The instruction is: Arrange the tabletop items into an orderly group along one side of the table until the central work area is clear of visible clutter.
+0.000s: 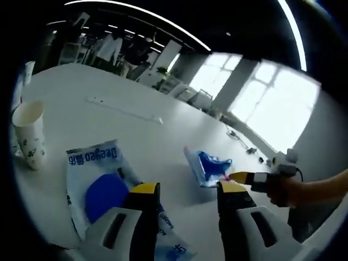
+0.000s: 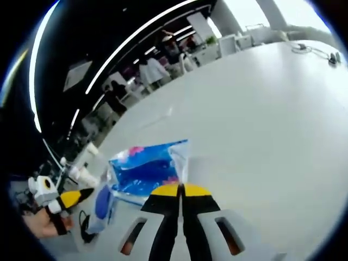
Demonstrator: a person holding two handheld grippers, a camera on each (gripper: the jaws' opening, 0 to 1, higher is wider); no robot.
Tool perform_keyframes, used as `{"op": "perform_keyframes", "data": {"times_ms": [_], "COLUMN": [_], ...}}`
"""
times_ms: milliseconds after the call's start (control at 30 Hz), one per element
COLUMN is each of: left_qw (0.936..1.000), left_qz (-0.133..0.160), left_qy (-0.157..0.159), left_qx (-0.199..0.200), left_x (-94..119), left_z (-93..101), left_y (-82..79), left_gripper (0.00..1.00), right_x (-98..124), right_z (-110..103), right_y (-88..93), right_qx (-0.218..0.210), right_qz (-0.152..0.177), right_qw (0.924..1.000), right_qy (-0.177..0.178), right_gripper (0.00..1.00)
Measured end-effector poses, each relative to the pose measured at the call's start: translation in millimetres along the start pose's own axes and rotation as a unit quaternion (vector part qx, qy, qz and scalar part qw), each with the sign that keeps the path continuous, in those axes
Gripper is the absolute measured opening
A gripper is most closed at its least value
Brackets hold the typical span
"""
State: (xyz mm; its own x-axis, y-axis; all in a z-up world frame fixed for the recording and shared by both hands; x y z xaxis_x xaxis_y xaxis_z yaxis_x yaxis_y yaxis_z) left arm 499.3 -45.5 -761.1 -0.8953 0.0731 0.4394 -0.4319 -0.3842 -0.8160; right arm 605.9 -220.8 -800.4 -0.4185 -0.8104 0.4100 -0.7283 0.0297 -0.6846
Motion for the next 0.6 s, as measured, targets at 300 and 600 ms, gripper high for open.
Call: {"op": "perform_keyframes", "data": {"times_ms": [300, 600], "left_qw": [0.9995, 0.9977], "left_qz": [0.004, -0.047], "left_qy": [0.022, -0.003], "left_qx": [-0.02, -0.048], "left_x": [-21, -45], "left_z": [20.9, 25.9], "left_y": [-3.7, 16.6], "left_gripper": [0.42, 0.32], "right_x": [-1, -1], "right_z": [4, 2], "right_y": [8.5, 15.2], "right_qx": [0.008, -0.002], "right_qz": [-0.016, -0.02], "right_qw": [0.9998, 0.9998], "right_qy": [-0.002, -0.009], "right_gripper": [0.0, 0.0]}}
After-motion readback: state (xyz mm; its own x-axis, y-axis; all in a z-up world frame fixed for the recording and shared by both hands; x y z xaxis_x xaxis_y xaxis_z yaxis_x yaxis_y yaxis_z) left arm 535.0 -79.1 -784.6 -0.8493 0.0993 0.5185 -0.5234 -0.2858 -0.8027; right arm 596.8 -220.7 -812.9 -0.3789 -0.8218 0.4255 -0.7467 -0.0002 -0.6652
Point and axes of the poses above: the point that each gripper's makers call its tool centre point, and the gripper's own axes: x roughly backward along the fingers, z roughly to its right, y roughly out of its underside, the point moved 1 cm from there along x, roughly backward along the fingers, and after that the axes turned 11 degrees about -y, right-handed, at the moved point
